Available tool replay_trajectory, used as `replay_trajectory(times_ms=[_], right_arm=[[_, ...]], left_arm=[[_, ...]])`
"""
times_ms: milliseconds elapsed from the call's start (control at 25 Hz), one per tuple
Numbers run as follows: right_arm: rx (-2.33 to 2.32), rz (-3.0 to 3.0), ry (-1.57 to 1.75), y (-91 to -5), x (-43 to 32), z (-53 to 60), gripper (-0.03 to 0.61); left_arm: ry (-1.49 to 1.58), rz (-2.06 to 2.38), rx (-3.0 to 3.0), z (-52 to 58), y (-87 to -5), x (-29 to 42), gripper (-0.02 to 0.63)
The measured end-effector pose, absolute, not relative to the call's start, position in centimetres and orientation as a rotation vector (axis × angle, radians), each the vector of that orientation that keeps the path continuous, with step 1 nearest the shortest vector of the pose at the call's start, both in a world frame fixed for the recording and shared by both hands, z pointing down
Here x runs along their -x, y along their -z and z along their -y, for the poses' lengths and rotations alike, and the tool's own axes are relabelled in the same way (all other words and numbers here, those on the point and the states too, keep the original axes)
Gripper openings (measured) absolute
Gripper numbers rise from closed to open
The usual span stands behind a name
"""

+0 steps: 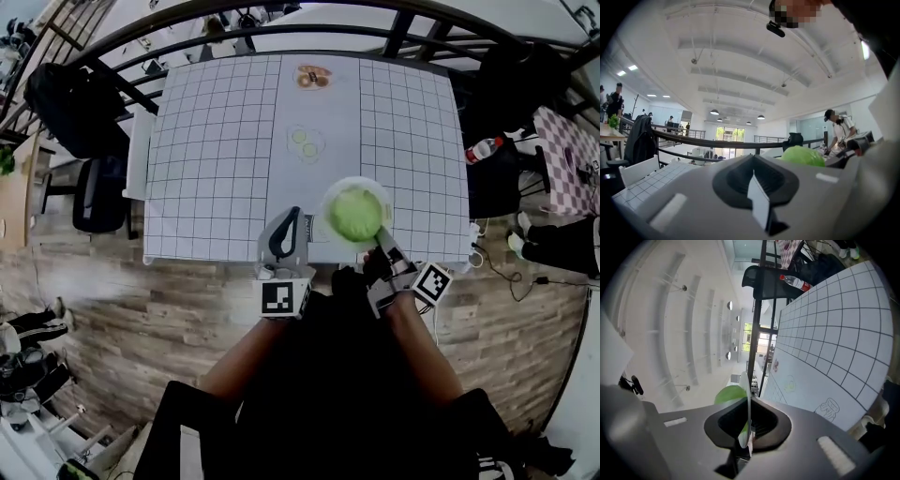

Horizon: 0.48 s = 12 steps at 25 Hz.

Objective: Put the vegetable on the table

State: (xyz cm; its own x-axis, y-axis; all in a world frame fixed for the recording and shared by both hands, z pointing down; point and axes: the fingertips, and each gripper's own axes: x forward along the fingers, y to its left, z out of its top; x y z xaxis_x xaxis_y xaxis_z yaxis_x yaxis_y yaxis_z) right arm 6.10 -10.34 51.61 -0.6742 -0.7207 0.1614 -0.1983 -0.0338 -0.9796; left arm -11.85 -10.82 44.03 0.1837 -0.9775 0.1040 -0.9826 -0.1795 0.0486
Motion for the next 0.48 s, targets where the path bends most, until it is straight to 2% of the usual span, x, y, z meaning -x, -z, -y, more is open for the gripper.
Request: replay_trajectory(times_ms=[480], right_arm=[[0.937,-1.884,1.755,-53.7,-13.4,17.3,0.009]], left_arm=[[-0.028,2.024,-2.327,15.5,-43.1,5.8,0.006]])
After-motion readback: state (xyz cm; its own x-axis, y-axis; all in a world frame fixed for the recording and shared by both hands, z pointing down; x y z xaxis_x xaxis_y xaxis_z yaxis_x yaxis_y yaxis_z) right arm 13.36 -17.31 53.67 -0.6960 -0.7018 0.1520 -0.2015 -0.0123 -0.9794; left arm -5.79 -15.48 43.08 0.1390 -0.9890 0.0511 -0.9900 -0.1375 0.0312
